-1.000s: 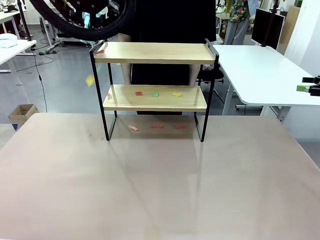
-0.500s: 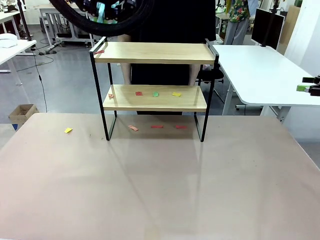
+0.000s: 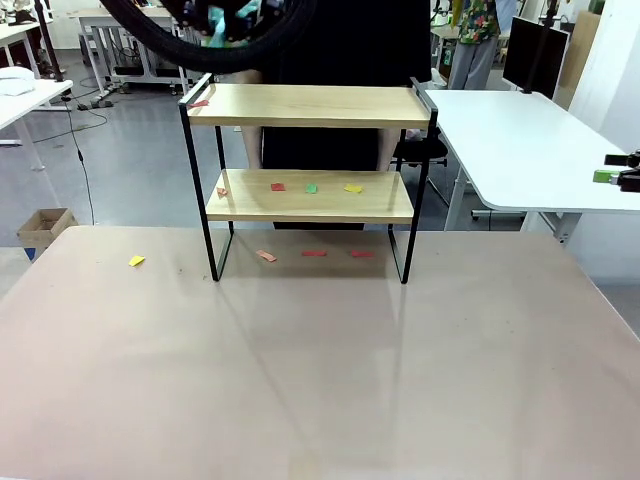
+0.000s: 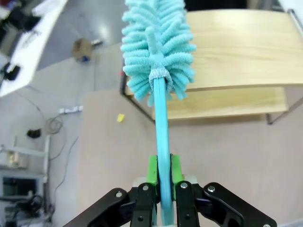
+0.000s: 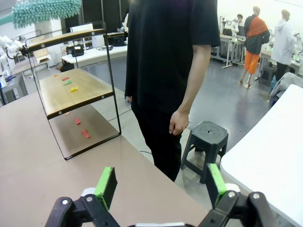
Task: Clean the shelf.
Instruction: Clean the specific section of the Shelf indicated by the human with the Duster.
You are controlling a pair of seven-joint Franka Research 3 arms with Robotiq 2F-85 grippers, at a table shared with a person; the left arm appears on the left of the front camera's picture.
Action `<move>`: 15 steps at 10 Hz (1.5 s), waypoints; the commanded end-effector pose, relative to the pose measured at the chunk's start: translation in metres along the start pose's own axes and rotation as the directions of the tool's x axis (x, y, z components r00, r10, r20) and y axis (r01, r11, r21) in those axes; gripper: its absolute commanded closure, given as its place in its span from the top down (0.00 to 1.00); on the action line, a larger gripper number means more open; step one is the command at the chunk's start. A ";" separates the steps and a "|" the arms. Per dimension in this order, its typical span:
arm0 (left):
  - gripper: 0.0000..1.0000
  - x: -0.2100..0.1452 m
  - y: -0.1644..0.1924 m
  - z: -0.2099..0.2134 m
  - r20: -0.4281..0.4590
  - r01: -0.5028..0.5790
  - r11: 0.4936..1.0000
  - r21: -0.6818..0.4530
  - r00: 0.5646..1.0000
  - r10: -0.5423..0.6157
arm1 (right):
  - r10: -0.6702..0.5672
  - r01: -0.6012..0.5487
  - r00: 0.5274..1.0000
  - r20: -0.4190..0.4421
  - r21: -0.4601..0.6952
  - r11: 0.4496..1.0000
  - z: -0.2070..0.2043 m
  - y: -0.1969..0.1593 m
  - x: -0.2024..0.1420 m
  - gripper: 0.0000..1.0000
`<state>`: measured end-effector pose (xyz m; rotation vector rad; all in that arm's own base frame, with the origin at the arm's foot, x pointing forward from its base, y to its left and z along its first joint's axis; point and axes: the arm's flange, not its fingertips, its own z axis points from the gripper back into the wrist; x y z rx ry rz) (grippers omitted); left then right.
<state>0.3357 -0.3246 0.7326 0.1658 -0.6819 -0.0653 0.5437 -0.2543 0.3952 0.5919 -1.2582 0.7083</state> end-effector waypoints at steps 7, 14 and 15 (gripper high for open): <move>0.13 -0.022 0.143 0.039 0.012 0.258 0.624 -0.738 0.929 -0.370 | 0.005 -0.005 1.000 -0.002 0.004 1.000 -0.001 0.001 0.003 1.00; 0.13 -0.084 0.193 0.018 -0.023 0.536 0.368 -0.760 0.544 -0.839 | 0.005 -0.005 1.000 -0.002 0.004 1.000 -0.001 0.001 0.003 1.00; 0.13 -0.095 0.190 0.002 -0.034 0.552 0.328 -0.766 0.475 -0.879 | 0.005 -0.005 1.000 -0.002 0.004 1.000 -0.001 0.001 0.003 1.00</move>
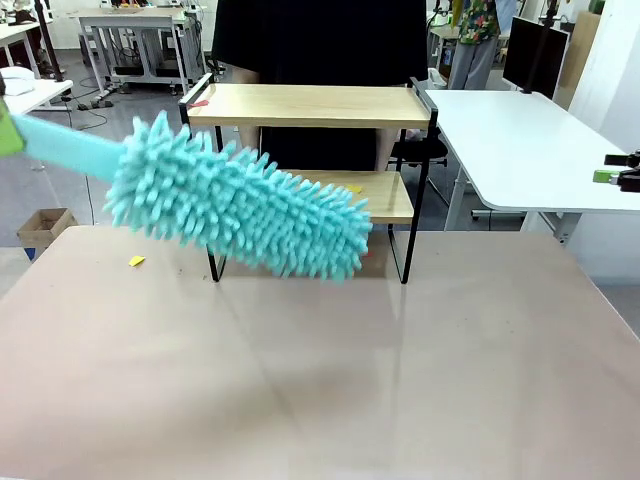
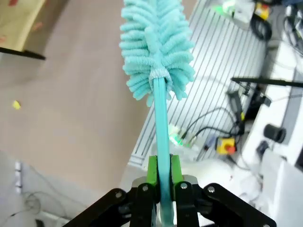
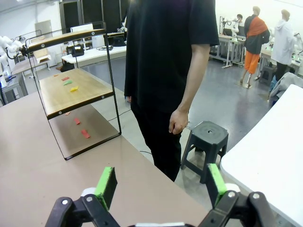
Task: Clean the shelf.
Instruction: Clean the specific section of the Shelf indicated by the human with the Duster.
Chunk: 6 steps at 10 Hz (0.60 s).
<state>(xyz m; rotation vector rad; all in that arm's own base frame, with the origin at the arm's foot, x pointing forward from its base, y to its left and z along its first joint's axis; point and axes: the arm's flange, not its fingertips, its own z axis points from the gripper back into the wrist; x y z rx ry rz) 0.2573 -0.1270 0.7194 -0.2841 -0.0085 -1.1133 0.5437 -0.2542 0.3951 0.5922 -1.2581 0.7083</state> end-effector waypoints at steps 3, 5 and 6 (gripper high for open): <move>0.13 0.000 0.019 -0.062 -0.214 0.209 0.975 0.074 0.958 -0.189 | 0.005 -0.005 1.000 -0.002 0.003 1.000 -0.001 0.001 0.003 1.00; 0.13 -0.008 0.028 -0.087 -0.237 0.227 0.972 0.068 0.949 -0.205 | 0.005 -0.005 1.000 -0.002 0.003 1.000 -0.001 0.001 0.003 1.00; 0.13 -0.014 0.033 -0.094 -0.247 0.218 0.973 0.070 0.949 -0.195 | 0.005 -0.005 1.000 -0.002 0.003 1.000 -0.001 0.001 0.003 1.00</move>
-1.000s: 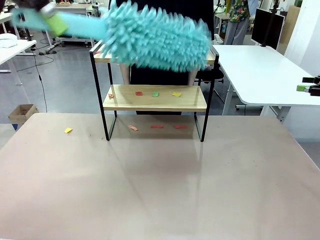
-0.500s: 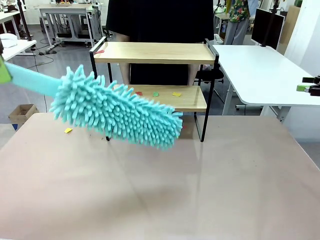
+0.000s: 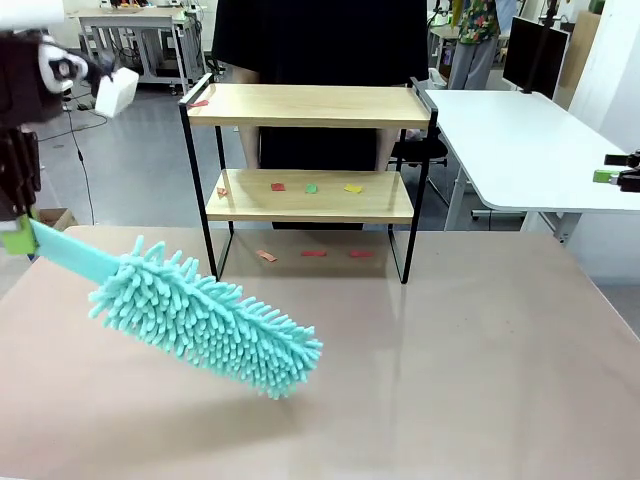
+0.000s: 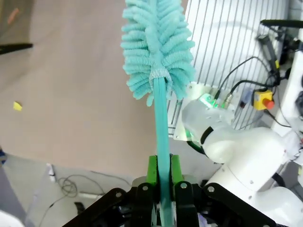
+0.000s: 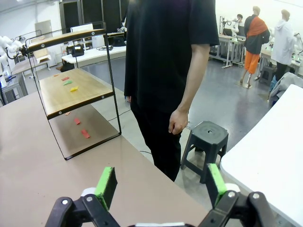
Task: Clean the shelf.
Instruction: Clean the specific section of the Shelf indicated by the human with the Duster.
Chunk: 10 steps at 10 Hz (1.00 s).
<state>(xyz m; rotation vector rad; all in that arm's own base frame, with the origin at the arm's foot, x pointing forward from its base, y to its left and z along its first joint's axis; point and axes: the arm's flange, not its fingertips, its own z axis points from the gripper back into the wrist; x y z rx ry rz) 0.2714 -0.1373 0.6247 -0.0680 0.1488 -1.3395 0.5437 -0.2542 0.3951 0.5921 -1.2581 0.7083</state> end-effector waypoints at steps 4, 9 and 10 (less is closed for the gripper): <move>0.13 -0.005 0.003 -0.007 0.007 -0.010 1.000 -0.002 1.000 0.010 | 0.005 -0.005 1.000 -0.002 0.003 1.000 -0.001 0.001 0.003 1.00; 0.13 -0.005 0.003 -0.007 0.007 -0.010 1.000 -0.002 1.000 0.010 | 0.005 -0.005 1.000 -0.002 0.003 1.000 -0.001 0.001 0.003 1.00; 0.13 -0.005 0.003 -0.007 0.007 -0.010 1.000 -0.002 1.000 0.010 | 0.005 -0.005 1.000 -0.002 0.003 1.000 -0.001 0.001 0.003 1.00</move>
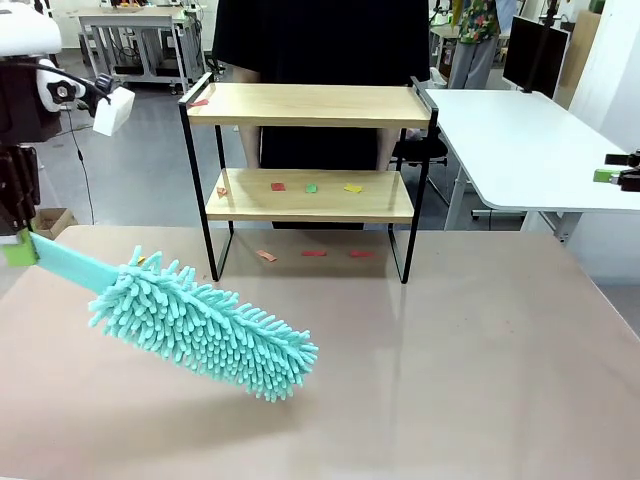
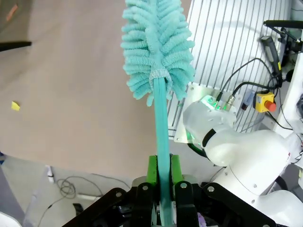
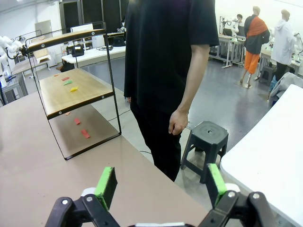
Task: Clean the shelf.
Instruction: Clean the specific section of the Shelf indicated by the human with the Duster.
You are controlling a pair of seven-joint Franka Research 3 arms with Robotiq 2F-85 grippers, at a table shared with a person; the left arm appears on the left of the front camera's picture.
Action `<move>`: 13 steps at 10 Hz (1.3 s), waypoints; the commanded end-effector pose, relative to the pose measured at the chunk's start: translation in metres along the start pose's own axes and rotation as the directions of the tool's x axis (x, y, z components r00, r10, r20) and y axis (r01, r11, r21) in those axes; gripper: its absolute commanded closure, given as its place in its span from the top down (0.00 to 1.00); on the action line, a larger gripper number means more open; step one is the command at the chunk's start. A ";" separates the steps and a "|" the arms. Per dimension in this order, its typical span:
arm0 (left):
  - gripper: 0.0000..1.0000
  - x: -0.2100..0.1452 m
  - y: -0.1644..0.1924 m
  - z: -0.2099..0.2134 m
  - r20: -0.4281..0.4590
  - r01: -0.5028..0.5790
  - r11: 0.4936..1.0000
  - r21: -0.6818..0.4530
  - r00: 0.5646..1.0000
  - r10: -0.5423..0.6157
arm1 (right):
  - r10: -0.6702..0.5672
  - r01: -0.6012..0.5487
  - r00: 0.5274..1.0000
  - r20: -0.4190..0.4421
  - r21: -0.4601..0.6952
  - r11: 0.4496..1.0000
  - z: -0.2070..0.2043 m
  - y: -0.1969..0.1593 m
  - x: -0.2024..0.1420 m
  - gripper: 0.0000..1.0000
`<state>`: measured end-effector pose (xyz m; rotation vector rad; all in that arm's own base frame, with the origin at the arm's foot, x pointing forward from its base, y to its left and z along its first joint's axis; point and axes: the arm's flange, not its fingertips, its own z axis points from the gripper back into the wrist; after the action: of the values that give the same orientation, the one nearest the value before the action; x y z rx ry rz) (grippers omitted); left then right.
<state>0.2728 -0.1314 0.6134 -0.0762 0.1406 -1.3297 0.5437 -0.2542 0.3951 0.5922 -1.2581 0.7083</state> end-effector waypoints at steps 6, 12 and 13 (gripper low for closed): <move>0.13 0.000 -0.001 0.004 -0.004 -0.001 1.000 -0.001 1.000 0.001 | 0.005 -0.005 1.000 -0.002 0.003 1.000 -0.001 0.001 0.003 1.00; 0.13 0.000 -0.001 0.004 -0.004 -0.001 1.000 -0.001 1.000 0.001 | 0.005 -0.005 1.000 -0.002 0.003 1.000 -0.001 0.001 0.003 1.00; 0.13 0.000 -0.001 0.004 -0.004 -0.001 1.000 -0.001 1.000 0.001 | 0.005 -0.005 1.000 -0.002 0.003 1.000 -0.001 0.001 0.003 1.00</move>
<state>0.2728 -0.1314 0.6135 -0.0762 0.1405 -1.3297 0.5437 -0.2542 0.3951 0.5922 -1.2581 0.7083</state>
